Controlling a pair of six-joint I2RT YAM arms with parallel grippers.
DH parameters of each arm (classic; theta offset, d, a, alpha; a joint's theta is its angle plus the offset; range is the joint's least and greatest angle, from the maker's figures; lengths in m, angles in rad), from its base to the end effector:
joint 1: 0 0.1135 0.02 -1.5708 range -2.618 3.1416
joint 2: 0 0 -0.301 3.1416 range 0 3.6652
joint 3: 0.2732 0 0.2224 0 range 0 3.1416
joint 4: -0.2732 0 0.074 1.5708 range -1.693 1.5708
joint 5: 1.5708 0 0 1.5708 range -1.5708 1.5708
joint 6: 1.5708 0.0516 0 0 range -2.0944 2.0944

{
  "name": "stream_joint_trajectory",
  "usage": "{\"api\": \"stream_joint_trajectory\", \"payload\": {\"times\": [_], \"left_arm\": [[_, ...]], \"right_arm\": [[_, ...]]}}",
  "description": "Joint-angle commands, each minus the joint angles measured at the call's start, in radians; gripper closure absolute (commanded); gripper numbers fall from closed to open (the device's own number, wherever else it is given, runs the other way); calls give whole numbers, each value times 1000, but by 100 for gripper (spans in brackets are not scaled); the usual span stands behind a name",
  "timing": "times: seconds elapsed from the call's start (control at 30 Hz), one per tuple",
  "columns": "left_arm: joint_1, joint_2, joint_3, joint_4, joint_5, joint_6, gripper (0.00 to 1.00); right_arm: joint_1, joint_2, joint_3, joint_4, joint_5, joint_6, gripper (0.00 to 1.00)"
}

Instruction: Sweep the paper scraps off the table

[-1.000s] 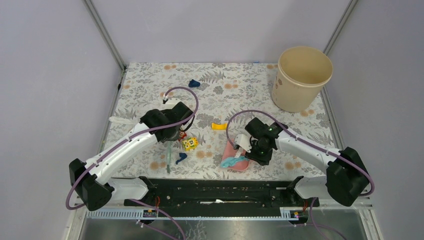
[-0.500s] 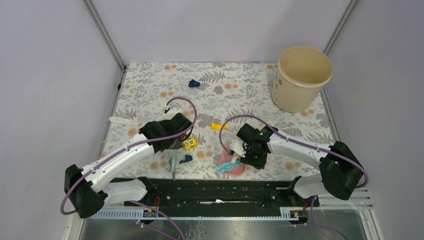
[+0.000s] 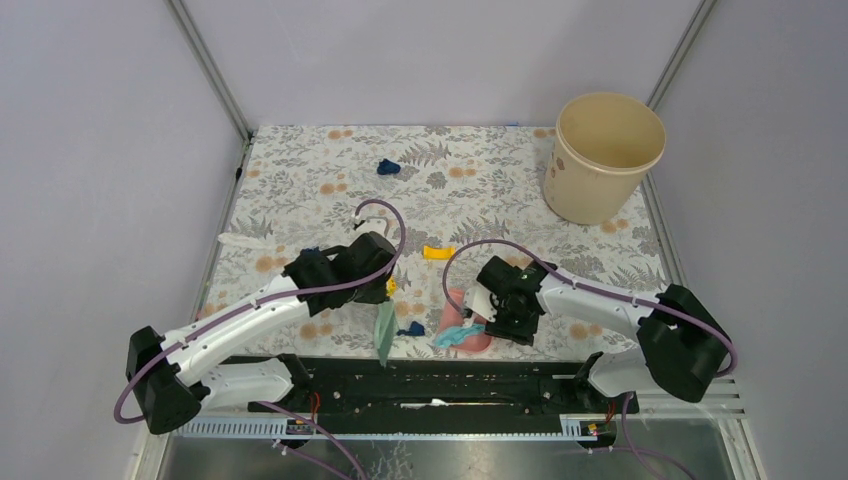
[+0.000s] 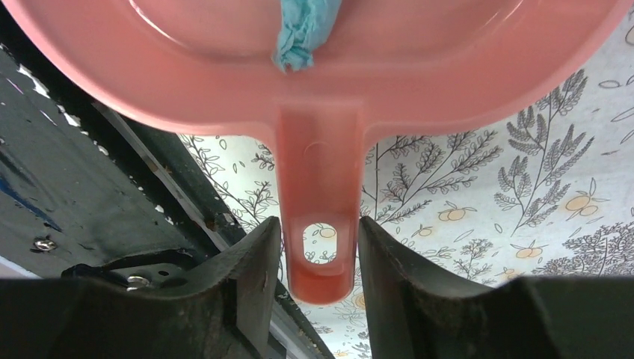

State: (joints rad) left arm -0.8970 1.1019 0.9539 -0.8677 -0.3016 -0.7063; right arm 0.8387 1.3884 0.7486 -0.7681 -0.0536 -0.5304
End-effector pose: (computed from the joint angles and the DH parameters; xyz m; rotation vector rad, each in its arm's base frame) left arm 0.1178 -0.1230 0.3050 0.1321 2.5327 -0.2509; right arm 0.1272 0.1457 0.2059 -1.8936 2.3096 0.1165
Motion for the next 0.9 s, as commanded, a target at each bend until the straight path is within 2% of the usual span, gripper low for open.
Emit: {"api": "stream_joint_trajectory", "payload": {"times": [0.0, 0.1, 0.27, 0.4, 0.53, 0.7, 0.87], "left_arm": [[-12, 6, -27, 123, 88, -29, 100], [-18, 8, -33, 160, 106, -39, 100], [-26, 32, -26, 213, 119, -37, 100], [-32, 66, -4, 264, 139, -19, 100], [-48, 115, 34, 311, 155, -1, 100], [-79, 172, 75, 360, 162, 21, 100], [-114, 197, 107, 370, 84, 35, 100]], "right_arm": [[9, -67, -34, 12, 30, -20, 50], [10, -82, -51, 17, 37, -21, 54], [9, -96, -40, 13, 29, -10, 81], [9, -96, -14, -9, 12, -11, 93], [9, -70, 6, -25, 13, -9, 98], [9, -60, 8, -24, 15, -2, 100], [10, -69, 2, -24, 35, 5, 100]]}}
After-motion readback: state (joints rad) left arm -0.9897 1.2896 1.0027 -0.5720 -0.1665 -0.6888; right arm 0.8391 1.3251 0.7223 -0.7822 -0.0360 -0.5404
